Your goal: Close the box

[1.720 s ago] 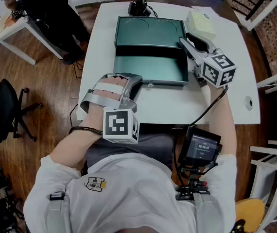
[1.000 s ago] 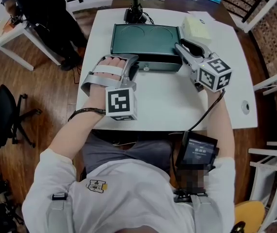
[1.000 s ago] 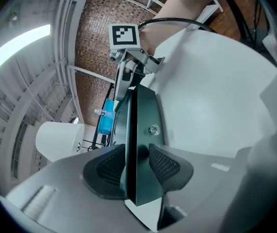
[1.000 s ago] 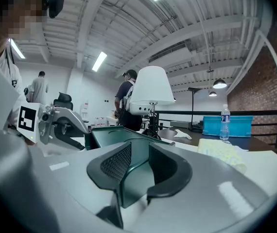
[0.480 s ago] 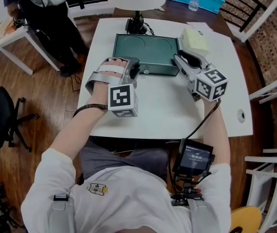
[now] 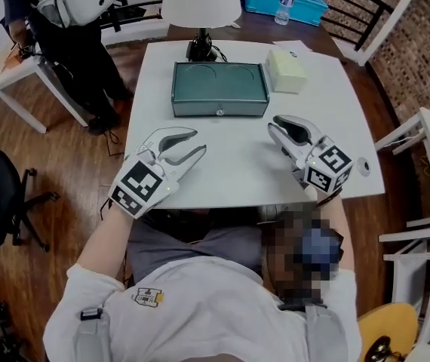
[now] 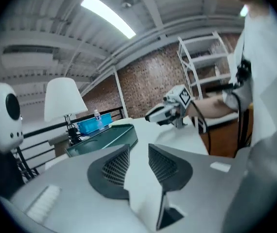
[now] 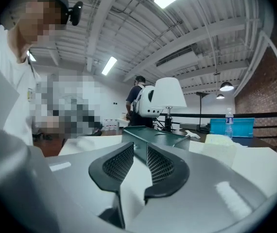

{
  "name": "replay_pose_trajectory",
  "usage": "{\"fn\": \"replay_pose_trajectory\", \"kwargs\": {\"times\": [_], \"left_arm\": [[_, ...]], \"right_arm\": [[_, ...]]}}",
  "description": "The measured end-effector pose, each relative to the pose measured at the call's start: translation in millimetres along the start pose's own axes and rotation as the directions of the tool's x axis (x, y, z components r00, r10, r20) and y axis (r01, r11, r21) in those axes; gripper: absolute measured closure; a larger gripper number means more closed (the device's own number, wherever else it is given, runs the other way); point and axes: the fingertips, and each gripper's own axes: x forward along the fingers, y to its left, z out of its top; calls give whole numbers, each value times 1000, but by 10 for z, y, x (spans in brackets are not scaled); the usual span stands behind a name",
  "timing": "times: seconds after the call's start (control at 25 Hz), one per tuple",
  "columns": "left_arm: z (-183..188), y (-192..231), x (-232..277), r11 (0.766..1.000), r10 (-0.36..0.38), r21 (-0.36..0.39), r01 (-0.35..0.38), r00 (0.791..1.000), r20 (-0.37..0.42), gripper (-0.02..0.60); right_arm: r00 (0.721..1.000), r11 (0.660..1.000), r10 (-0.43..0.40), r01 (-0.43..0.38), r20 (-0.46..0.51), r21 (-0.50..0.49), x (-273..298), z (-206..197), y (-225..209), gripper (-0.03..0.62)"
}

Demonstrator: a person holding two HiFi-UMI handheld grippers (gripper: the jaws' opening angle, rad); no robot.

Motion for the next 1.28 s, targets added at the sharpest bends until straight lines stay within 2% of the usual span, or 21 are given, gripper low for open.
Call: {"fn": "replay_pose_trajectory", "kwargs": {"times": [0.12, 0.2, 0.32, 0.4, 0.64, 1.28], "left_arm": [[-18, -92, -172, 986, -45, -157, 57, 996, 81, 529], [-132, -88, -169, 974, -59, -212, 74, 995, 77, 549], [-303, -30, -132, 956, -49, -286, 65, 997, 62, 581], [-317, 18, -131, 938, -39, -341, 64, 996, 80, 583], [-320, 59, -97, 933, -23, -356, 48, 997, 73, 583], [-280, 64, -118, 934, -2, -357, 31, 997, 80, 583]], "right_arm": [[996, 996, 75, -77, -55, -37, -164, -191, 408, 533], [995, 996, 87, -87, -46, 6, -230, -261, 493, 577], [995, 989, 96, -95, -4, 113, -273, -262, 470, 594], [994, 985, 109, -108, -1, 135, -271, -251, 464, 594], [990, 982, 141, -138, -14, 131, -247, -265, 477, 594], [990, 981, 144, -143, -3, 129, -287, -230, 488, 594]]}}
